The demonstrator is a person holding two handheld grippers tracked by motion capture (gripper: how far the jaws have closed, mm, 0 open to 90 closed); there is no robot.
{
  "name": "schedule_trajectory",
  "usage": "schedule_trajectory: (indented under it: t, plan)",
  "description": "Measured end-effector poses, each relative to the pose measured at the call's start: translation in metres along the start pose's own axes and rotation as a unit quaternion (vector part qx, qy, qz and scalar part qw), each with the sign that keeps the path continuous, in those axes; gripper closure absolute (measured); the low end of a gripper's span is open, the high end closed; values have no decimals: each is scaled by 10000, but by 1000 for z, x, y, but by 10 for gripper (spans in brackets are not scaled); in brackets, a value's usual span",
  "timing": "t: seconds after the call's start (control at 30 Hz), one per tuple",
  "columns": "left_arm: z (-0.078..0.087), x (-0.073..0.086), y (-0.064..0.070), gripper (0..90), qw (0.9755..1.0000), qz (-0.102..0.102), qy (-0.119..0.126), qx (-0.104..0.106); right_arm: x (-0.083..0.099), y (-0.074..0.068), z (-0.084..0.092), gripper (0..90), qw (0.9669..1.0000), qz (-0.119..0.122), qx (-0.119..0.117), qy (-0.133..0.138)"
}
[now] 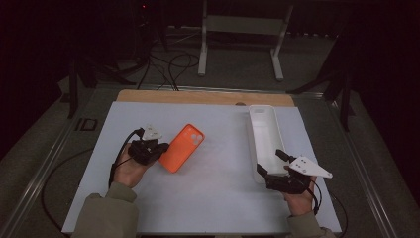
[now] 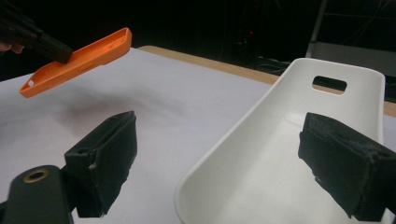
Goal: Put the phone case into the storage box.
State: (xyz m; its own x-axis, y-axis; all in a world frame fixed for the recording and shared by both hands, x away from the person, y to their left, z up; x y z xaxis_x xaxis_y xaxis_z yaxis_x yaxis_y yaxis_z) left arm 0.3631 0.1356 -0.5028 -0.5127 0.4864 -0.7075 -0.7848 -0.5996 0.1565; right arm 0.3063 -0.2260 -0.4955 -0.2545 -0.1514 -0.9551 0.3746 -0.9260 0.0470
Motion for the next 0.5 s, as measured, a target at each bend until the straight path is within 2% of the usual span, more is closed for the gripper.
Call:
schedule_trajectory:
  t: [0.5]
  plan:
    - [0, -9, 6, 896, 9998, -86, 154, -35, -4, 0, -2, 112, 9999, -61, -66, -59]
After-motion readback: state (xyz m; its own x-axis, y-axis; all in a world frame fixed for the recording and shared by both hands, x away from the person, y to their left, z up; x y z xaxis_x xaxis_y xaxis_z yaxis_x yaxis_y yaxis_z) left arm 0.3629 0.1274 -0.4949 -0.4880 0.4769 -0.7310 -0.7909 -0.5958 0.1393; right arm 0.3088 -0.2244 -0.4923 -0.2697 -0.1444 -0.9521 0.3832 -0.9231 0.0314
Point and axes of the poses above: each handheld gripper's, and its own axes: z roughly backward along the jaws, x roughly out of its underside, y roughly to its right, the point moved 7 cm from there along -z, roughly forward along the jaws, and after that the axes turned 15 degrees about x, right-handed, at the moved point
